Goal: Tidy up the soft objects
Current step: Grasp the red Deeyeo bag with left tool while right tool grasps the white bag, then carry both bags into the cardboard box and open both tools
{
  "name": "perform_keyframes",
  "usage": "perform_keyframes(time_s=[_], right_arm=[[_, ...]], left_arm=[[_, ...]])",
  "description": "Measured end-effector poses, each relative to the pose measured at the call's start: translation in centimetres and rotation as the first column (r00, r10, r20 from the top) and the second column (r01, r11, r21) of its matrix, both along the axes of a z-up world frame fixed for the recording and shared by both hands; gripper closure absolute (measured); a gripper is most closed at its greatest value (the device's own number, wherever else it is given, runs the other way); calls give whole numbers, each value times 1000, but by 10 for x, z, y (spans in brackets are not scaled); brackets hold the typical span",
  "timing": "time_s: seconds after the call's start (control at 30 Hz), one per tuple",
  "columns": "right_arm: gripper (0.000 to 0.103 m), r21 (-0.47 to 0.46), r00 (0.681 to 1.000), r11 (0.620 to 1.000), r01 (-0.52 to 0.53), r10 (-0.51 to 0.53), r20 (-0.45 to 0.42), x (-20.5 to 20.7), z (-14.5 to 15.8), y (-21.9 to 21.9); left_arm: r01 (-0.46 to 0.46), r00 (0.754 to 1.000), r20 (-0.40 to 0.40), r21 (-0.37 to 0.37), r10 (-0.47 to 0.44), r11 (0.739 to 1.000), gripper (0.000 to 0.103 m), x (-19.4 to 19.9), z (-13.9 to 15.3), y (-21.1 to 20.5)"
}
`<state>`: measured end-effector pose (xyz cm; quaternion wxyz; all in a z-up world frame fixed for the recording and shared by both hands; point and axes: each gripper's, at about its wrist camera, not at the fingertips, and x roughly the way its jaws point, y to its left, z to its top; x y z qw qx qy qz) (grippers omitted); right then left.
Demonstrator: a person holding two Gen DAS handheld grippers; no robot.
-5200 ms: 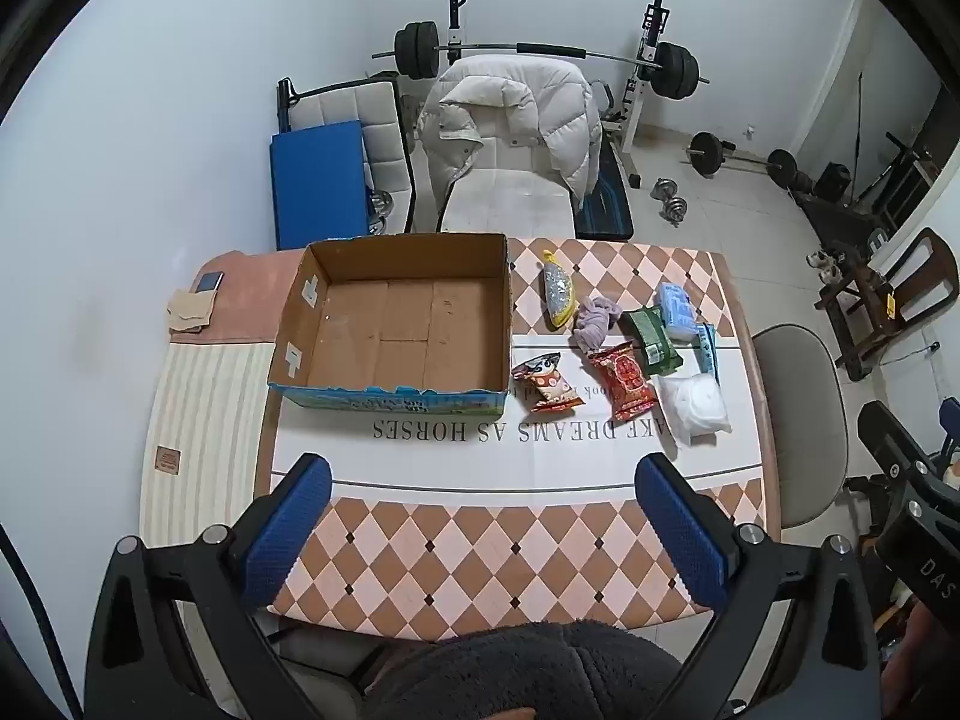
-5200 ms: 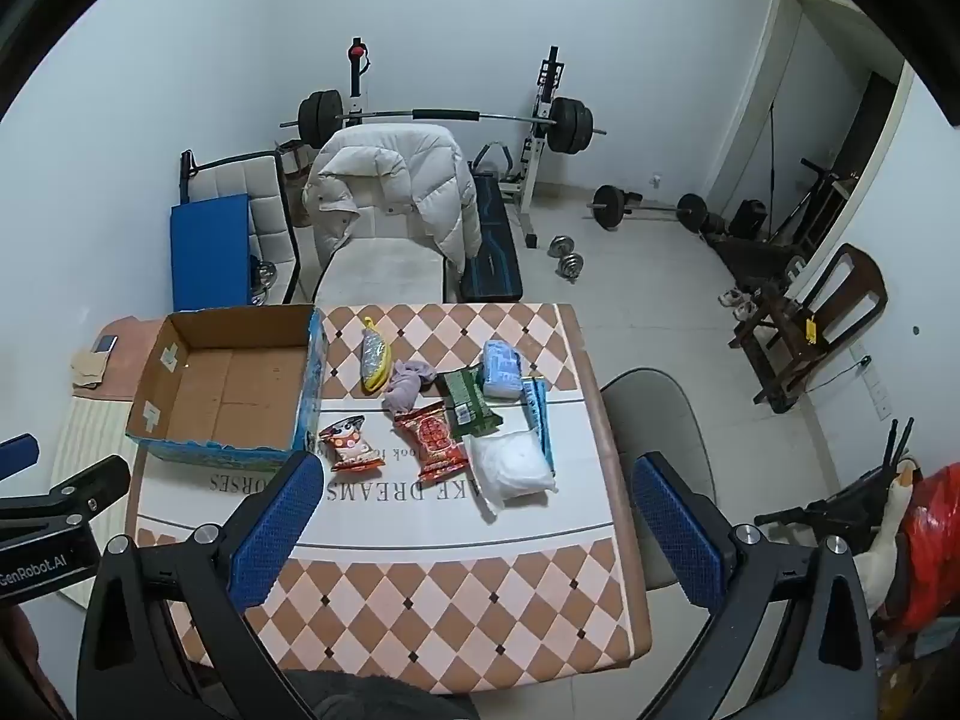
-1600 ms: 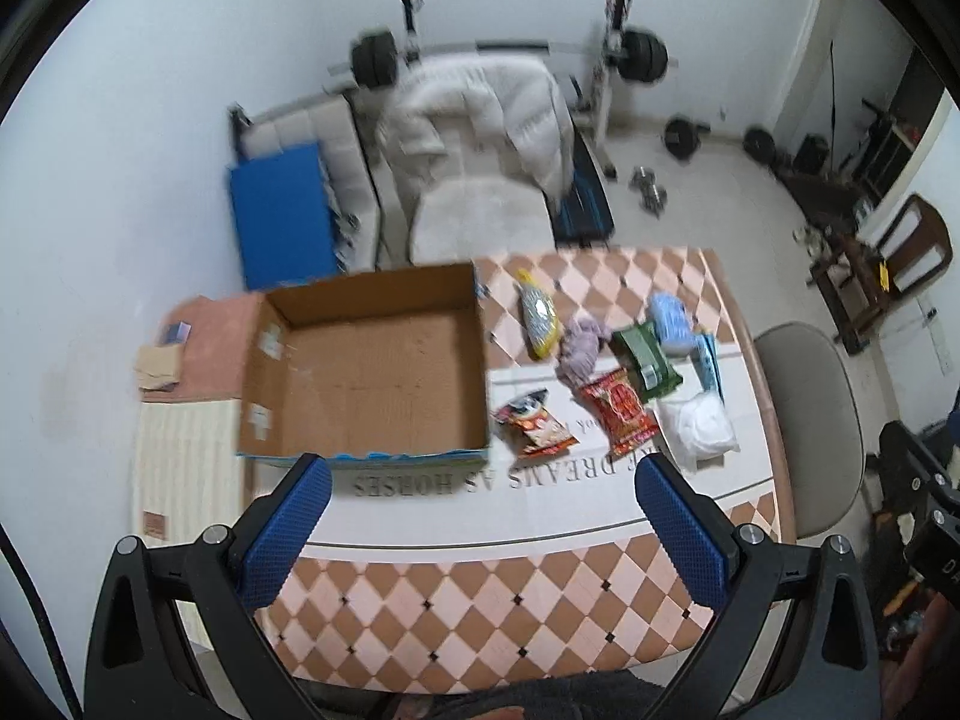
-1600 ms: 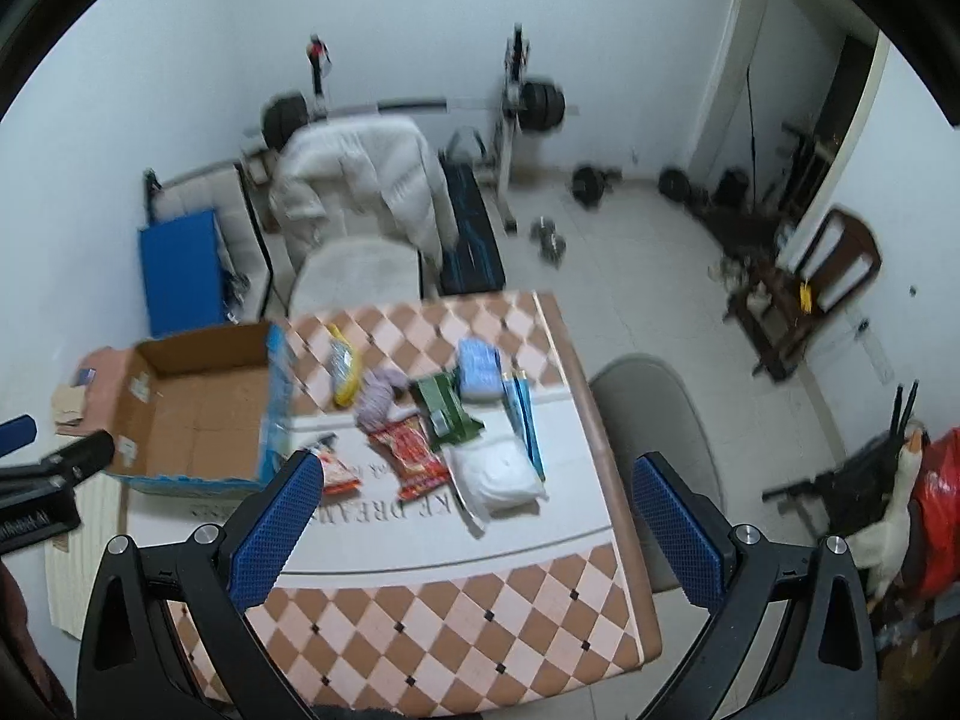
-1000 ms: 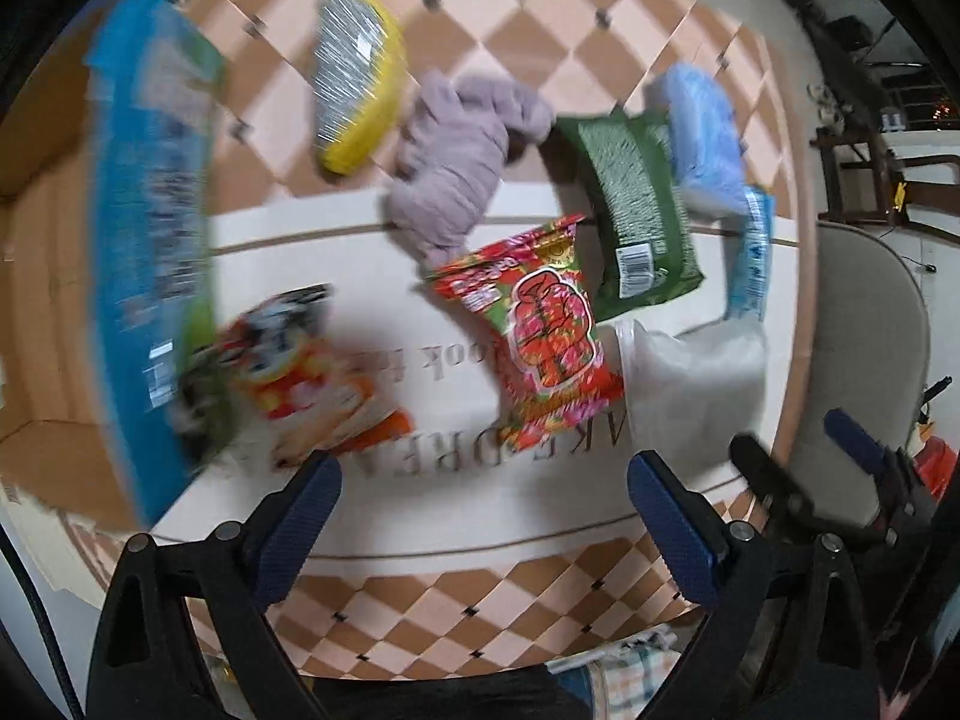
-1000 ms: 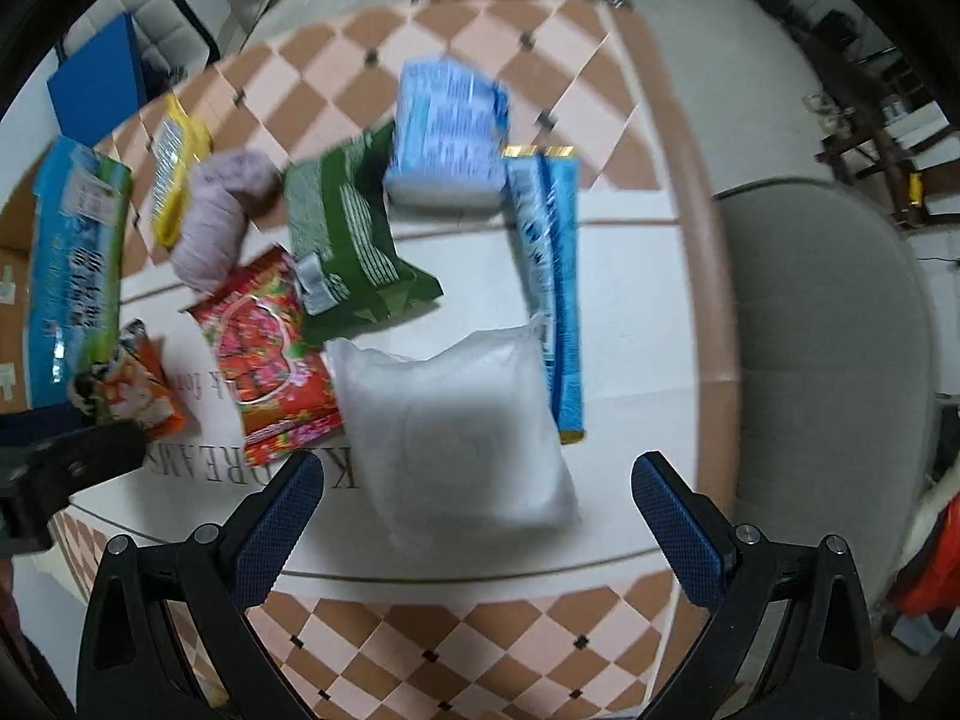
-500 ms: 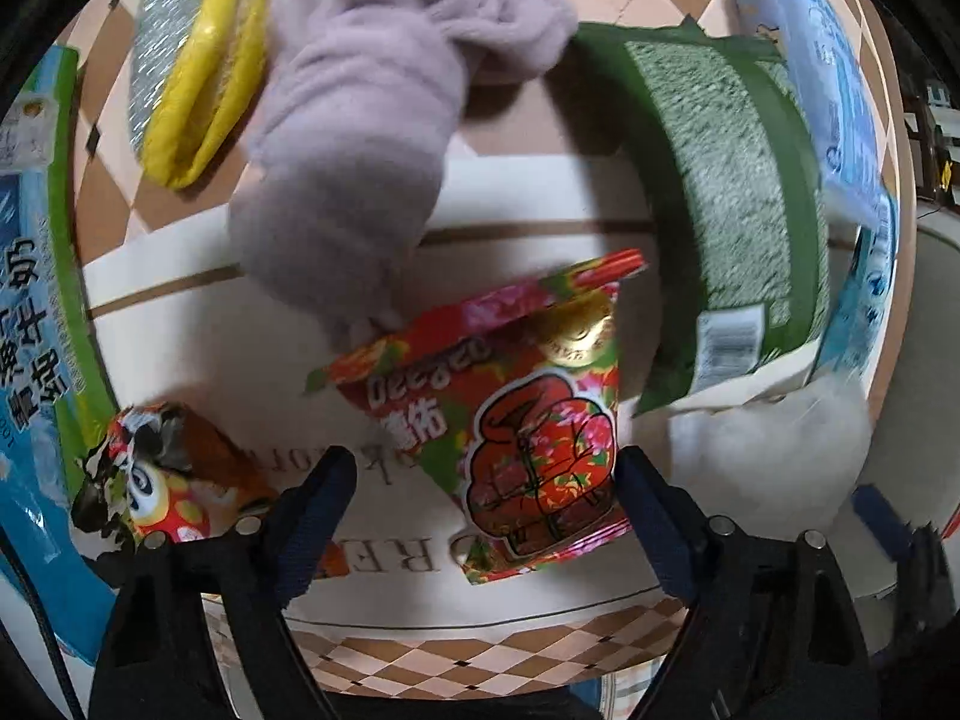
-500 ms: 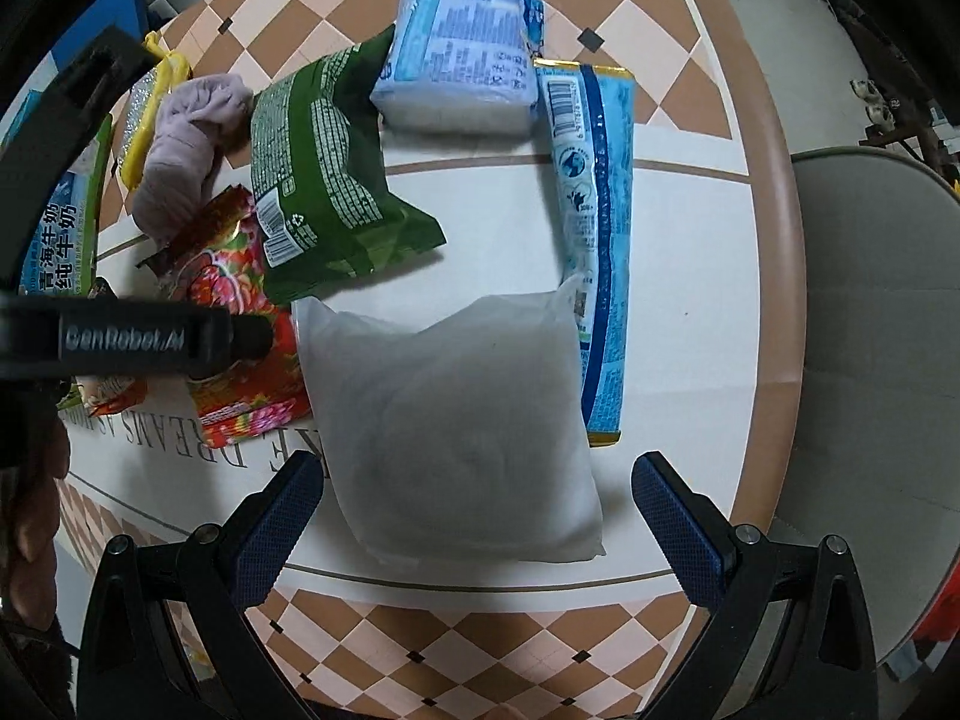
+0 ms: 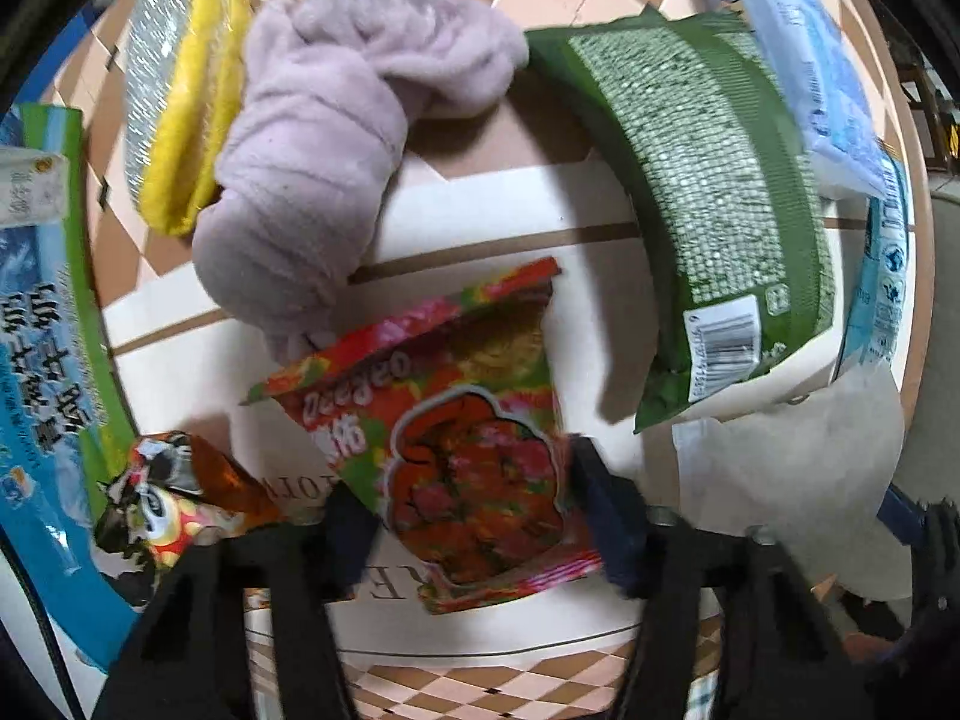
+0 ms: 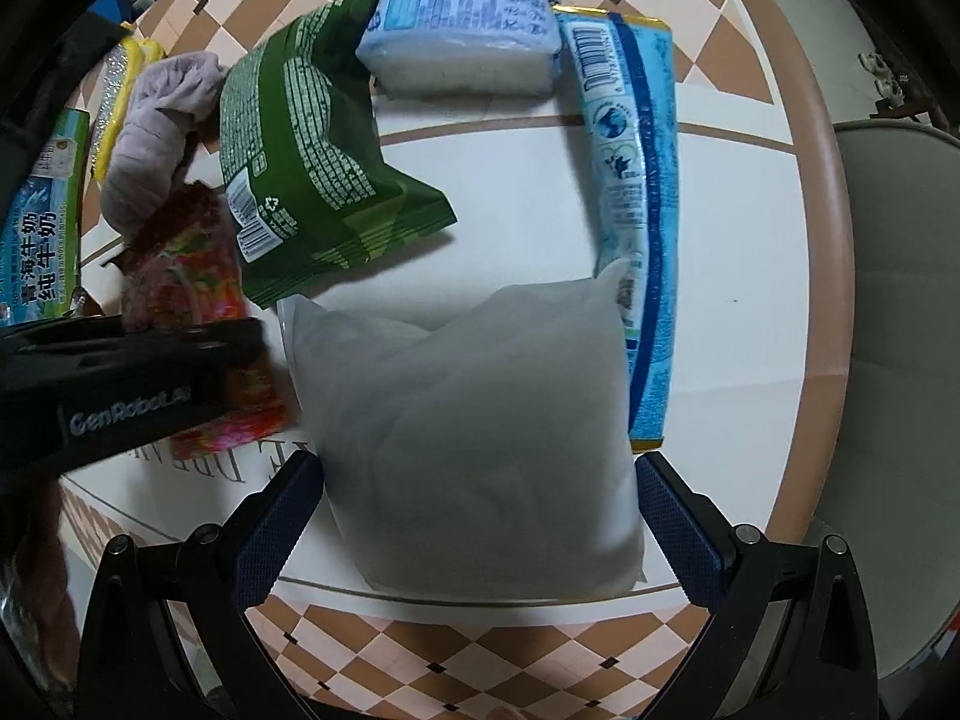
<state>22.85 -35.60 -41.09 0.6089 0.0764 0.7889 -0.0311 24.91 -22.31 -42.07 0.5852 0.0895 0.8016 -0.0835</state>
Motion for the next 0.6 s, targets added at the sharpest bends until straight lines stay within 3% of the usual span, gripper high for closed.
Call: perform_keyframes(time_s=[0.13, 0.33, 0.4, 0.6], right_arm=[[2, -15, 1000, 1000, 10, -10, 4, -10, 1, 5], [28, -24, 999, 999, 32, -32, 25, -30, 20, 11], [31, -21, 998, 998, 53, -52, 36, -41, 26, 10], [32, 62, 986, 991, 120, -126, 111, -90, 77, 15]], left_arm=[[8, 999, 31, 12, -9, 1000, 59, -10, 6, 4], [36, 996, 79, 15, -37, 999, 60, -30, 22, 4], [42, 993, 106, 12, -43, 999, 60, -40, 29, 1], [25, 987, 162, -61, -15, 998, 60, -68, 89, 35]])
